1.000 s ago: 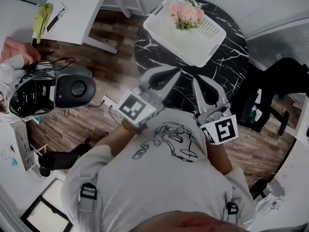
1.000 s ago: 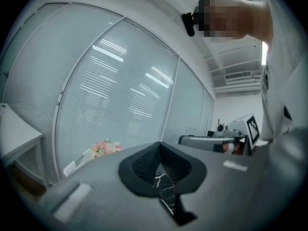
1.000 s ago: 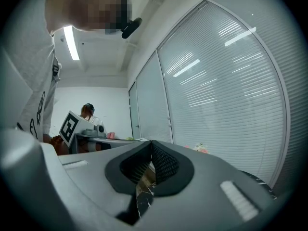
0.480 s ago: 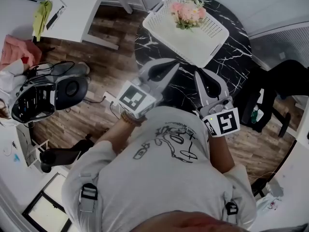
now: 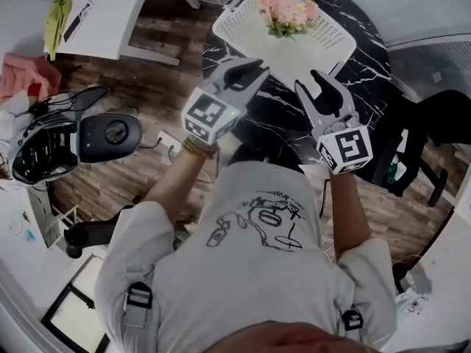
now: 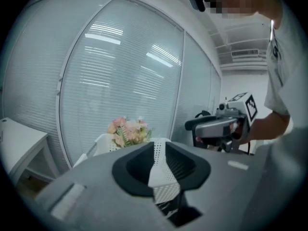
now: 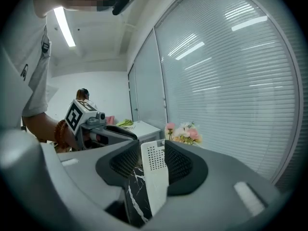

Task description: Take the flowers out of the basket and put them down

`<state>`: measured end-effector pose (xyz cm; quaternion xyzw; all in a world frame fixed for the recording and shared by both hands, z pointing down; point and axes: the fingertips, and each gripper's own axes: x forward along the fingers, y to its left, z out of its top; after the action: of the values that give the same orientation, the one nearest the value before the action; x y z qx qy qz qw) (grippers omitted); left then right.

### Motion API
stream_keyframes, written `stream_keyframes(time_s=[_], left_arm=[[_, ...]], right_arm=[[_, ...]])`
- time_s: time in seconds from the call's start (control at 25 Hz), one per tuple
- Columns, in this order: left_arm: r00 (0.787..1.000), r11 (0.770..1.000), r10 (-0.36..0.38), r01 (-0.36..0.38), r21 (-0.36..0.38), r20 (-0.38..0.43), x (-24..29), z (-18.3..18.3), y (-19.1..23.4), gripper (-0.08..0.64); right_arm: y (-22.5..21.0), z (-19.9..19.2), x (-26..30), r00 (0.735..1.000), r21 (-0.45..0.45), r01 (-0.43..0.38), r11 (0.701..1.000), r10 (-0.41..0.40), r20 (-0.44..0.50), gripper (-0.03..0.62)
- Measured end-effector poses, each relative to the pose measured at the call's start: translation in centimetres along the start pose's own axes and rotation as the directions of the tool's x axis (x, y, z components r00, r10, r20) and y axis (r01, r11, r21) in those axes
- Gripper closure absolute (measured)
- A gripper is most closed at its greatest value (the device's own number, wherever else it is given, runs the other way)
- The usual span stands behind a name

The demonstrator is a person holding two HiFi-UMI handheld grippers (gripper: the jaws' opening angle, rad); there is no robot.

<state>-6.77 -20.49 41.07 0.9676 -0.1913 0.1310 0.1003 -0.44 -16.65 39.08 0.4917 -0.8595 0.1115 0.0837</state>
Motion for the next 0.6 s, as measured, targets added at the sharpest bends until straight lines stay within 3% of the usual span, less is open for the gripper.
stream_keyframes(time_s=[0.16, 0.6], left_arm=[[0.998, 1.0, -0.003, 0.005, 0.028, -0.061, 1.7, -1.6, 2.3, 0.454], [0.982, 0.998, -0.015, 0.028, 0.063, -0.189, 5.9, -5.1, 6.8, 0.304]], right_arm=[[-1.8, -2.0, 2.4, 0.999, 0.013, -0.007, 1.0, 0.008, -0.051, 0.36], [-5.5, -5.8, 7.6, 0.989, 0.035, -0.013, 0.999, 0.018, -0.146, 0.234]])
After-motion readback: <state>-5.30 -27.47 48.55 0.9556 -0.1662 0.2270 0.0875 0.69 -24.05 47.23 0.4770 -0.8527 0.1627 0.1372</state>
